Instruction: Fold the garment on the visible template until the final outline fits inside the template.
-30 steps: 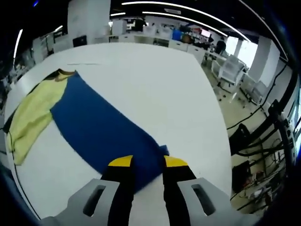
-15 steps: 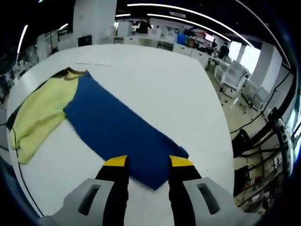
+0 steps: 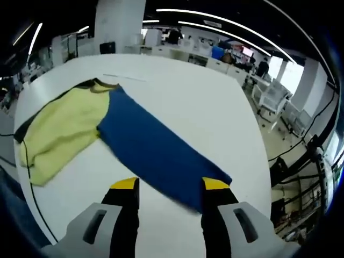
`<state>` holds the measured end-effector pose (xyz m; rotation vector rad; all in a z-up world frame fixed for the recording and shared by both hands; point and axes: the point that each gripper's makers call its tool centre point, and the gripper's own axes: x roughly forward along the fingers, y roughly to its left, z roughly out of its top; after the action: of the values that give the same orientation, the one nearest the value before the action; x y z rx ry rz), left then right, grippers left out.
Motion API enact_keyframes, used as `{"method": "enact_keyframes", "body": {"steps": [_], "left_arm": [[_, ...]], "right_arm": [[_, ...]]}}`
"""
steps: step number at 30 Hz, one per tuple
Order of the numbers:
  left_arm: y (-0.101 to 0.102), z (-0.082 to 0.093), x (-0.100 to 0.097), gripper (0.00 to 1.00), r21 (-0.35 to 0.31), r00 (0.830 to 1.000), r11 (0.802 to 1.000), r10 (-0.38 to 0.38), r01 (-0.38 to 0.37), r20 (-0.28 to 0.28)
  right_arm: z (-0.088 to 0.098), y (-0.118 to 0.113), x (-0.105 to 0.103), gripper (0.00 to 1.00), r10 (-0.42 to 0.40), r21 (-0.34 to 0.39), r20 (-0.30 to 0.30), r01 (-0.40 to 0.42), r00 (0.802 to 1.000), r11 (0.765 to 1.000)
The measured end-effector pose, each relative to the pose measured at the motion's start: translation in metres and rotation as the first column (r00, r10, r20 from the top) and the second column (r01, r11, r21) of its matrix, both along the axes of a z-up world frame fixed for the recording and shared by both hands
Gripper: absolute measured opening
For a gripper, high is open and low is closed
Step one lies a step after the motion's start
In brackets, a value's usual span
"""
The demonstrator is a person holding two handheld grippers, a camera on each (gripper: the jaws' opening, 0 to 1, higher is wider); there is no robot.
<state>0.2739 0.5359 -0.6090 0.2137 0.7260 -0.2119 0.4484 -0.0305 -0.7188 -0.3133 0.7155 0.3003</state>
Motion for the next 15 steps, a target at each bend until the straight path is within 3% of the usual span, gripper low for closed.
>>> {"method": "enact_keyframes", "body": {"steps": [10, 15], "left_arm": [[0.004, 0.000, 0.002, 0.99, -0.003, 1.000, 1.000, -0.021, 0.021, 0.000], [0.006, -0.001, 0.002, 0.99, -0.004, 1.000, 1.000, -0.026, 0.026, 0.000]], "right_arm": [[0.013, 0.027, -0.010, 0.55, 0.028, 0.002, 0.021, -0.028, 0.999, 1.000], [0.018, 0.036, -0.011, 0.63, 0.063, -0.033, 0.047, -0.061, 0.997, 0.998]]}}
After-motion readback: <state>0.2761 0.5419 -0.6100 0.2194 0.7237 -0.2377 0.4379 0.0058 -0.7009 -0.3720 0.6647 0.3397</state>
